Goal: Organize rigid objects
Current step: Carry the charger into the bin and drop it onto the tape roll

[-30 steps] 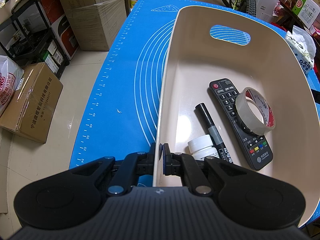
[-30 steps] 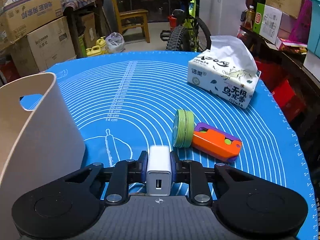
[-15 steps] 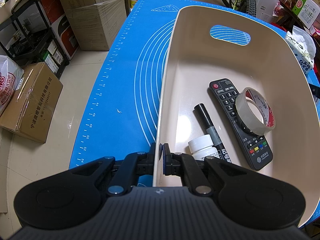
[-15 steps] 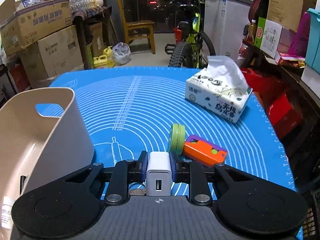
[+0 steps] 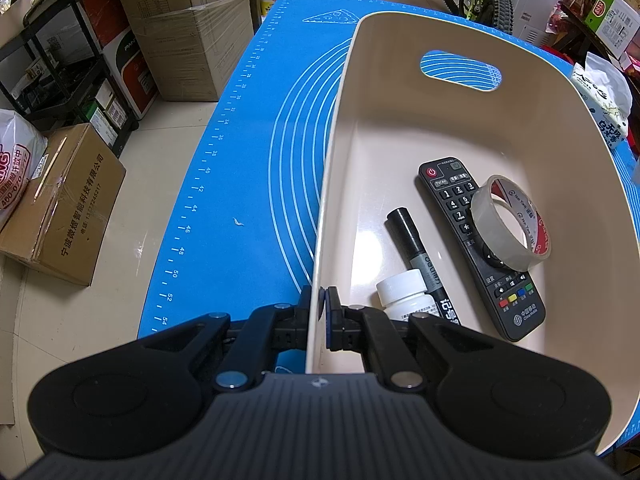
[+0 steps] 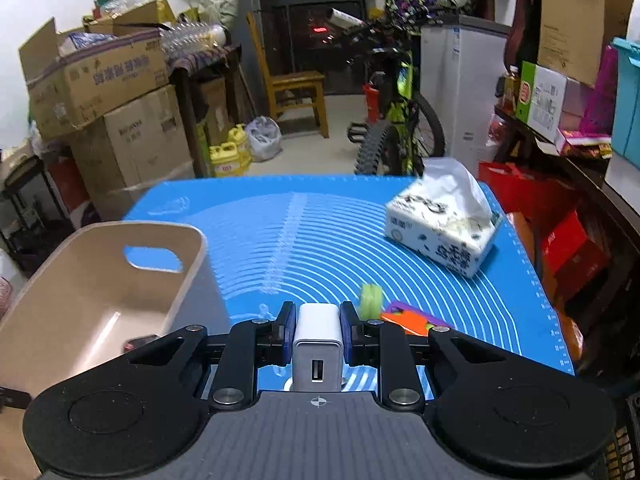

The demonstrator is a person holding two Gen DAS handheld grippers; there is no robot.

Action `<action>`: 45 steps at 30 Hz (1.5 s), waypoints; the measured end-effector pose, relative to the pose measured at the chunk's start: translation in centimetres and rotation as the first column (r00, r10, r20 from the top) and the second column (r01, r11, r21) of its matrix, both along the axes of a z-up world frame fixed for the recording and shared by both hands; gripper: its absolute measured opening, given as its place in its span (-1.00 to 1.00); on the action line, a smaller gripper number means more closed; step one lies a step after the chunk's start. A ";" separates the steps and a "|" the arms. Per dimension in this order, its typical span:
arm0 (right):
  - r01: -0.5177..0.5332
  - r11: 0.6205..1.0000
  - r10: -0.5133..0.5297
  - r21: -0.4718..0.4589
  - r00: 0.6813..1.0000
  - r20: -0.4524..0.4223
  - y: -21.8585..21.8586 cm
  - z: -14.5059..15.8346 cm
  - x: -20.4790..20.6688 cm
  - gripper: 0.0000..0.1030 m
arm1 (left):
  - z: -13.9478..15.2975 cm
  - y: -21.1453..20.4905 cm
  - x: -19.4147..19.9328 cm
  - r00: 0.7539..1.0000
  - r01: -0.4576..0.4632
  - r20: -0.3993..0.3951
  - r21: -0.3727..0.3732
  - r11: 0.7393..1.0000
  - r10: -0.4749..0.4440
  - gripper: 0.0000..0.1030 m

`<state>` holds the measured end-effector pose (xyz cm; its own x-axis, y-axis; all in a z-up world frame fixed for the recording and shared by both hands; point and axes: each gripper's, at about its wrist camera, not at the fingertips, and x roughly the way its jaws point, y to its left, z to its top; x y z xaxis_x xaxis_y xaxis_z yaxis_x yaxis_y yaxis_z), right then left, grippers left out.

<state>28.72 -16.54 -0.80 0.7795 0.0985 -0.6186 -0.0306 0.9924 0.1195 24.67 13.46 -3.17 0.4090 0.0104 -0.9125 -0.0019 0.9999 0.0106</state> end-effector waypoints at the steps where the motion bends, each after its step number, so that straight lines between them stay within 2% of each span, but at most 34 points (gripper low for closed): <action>1: -0.009 1.000 0.009 0.005 1.000 0.010 0.3 0.5 -0.2 -0.38 | 0.0 0.0 0.0 1.000 0.000 0.000 0.000 1.000 0.000 -0.87; 8: -0.103 0.994 0.101 0.025 0.991 0.084 3.2 4.1 -1.0 -0.38 | 0.0 0.0 0.0 1.000 0.000 0.000 0.000 1.000 0.000 -0.87; 13: -0.191 0.981 0.188 0.027 0.979 0.080 6.2 4.9 -0.5 -0.38 | 0.0 0.0 0.0 1.000 0.000 0.000 0.000 1.000 0.000 -0.87; 21: -0.328 0.945 0.328 -0.008 0.944 -0.045 11.5 2.0 0.3 -0.38 | 0.0 0.0 0.0 1.000 0.001 0.000 0.002 1.000 -0.001 -0.87; 31: -0.429 0.901 0.402 -0.072 0.884 -0.240 15.3 -2.5 1.1 -0.38 | 0.0 0.0 0.0 1.000 0.000 0.000 0.003 1.000 0.000 -0.87; 37: -0.431 0.900 0.400 -0.071 0.879 -0.258 15.5 -2.3 1.2 -0.35 | 0.0 0.0 0.0 1.000 0.000 0.000 0.003 1.000 0.000 -0.87; 38: -0.432 0.899 0.404 -0.070 0.880 -0.252 15.2 -2.1 1.1 -0.30 | 0.0 0.0 0.0 1.000 0.000 0.000 0.003 1.000 0.000 -0.87; 40: -0.443 0.895 0.422 -0.054 0.880 -0.219 14.7 -1.6 0.8 0.02 | 0.0 0.0 -0.1 1.000 0.000 0.000 0.002 1.000 0.000 -0.87; 41: -0.449 0.892 0.431 -0.047 0.879 -0.204 14.5 -1.3 0.8 0.06 | 0.0 0.0 0.0 1.000 0.001 0.000 0.003 1.000 -0.001 -0.87; 43: -0.435 0.899 0.422 -0.052 0.892 -0.164 13.8 -0.4 0.3 0.50 | 0.0 -0.1 0.0 1.000 0.001 0.000 0.005 1.000 -0.001 -0.87; 45: -0.418 0.907 0.411 -0.045 0.905 -0.111 12.8 0.6 -0.1 0.64 | 0.0 -0.1 0.0 1.000 0.000 -0.001 0.006 1.000 0.000 -0.87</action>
<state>28.66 -3.70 -0.23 0.6133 0.3558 -0.7052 -0.4325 0.8983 0.0771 24.65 13.37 -3.20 0.4085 0.0160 -0.9126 -0.0016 0.9999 0.0168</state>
